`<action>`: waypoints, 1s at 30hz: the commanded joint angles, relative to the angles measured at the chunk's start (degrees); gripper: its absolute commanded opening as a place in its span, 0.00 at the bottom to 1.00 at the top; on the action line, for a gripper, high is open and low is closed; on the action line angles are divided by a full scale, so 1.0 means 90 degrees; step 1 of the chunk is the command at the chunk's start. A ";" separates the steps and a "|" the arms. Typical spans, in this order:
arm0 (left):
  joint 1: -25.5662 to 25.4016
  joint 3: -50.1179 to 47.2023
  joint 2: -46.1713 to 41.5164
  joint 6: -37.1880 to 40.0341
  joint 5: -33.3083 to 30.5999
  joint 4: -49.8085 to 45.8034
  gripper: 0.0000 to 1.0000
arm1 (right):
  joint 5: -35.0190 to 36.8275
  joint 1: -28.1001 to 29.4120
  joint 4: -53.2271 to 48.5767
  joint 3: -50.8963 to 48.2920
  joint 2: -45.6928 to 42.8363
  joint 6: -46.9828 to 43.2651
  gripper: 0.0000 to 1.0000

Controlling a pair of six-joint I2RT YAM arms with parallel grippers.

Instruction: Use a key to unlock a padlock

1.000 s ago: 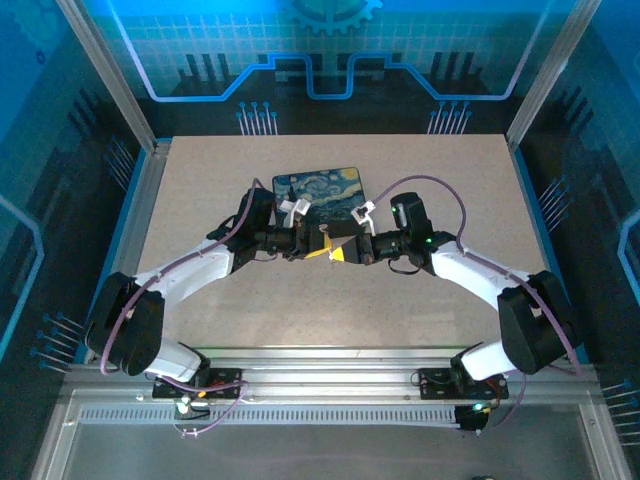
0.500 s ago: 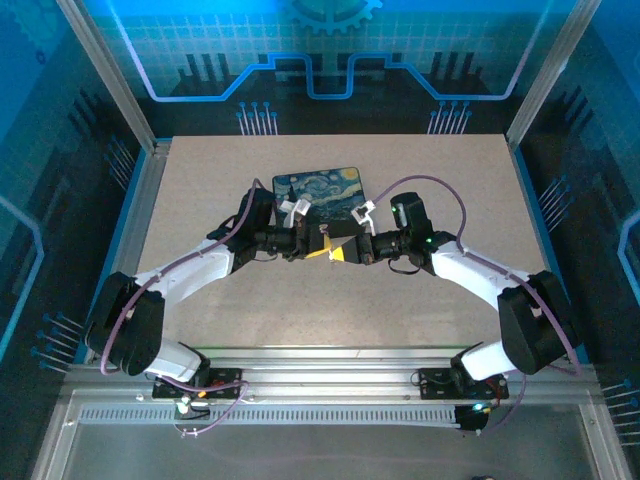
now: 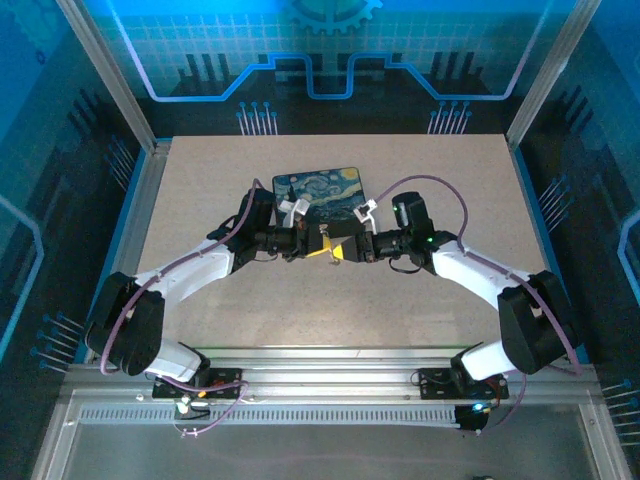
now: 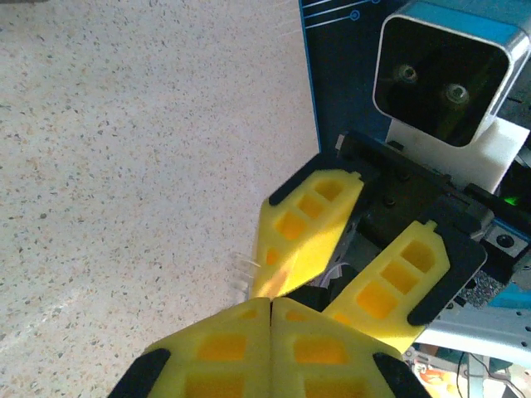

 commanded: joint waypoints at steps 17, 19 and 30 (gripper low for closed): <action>0.0316 0.0086 0.0046 -0.0618 -0.0386 0.0697 0.00 | 0.0499 -0.0018 0.1440 -0.0372 -0.0211 0.1190 0.39; 0.0321 0.0104 0.0044 -0.0630 -0.0376 0.0687 0.00 | 0.0518 0.0041 0.1650 -0.0364 -0.0126 0.1266 0.39; 0.0326 0.0059 -0.0122 -0.0660 -0.0376 0.0661 0.00 | 0.0521 0.0281 0.1955 -0.0195 0.0247 0.1397 0.36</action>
